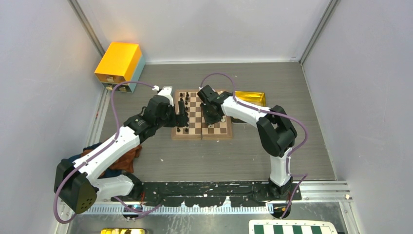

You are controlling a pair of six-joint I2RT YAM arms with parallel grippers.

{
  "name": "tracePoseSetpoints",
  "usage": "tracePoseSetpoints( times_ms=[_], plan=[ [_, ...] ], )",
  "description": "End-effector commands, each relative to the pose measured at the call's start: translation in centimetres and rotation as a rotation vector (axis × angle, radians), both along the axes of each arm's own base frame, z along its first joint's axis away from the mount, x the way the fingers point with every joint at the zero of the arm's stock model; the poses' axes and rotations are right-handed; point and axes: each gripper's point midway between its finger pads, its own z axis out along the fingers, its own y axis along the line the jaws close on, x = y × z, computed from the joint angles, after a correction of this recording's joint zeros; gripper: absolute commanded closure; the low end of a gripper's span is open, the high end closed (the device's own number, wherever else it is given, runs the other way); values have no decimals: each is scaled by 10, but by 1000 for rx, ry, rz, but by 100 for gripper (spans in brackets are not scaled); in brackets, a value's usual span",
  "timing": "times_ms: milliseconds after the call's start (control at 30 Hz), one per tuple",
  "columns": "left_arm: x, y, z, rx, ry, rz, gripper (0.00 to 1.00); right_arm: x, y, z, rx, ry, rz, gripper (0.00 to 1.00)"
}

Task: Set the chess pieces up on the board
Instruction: Place the chess piece on the chessboard.

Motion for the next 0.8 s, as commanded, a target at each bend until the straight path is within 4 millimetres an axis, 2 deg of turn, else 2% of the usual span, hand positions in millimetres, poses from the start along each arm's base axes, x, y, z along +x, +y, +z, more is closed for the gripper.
tracePoseSetpoints(
  times_ms=[0, 767],
  plan=[
    [4, -3, 17, -51, -48, 0, 14, 10, 9, 21, 33, -60, 5, 69],
    [3, -3, 19, -50, -56, -4, 14, 15, 8, 33, 39, -95, -1, 72]
  ],
)
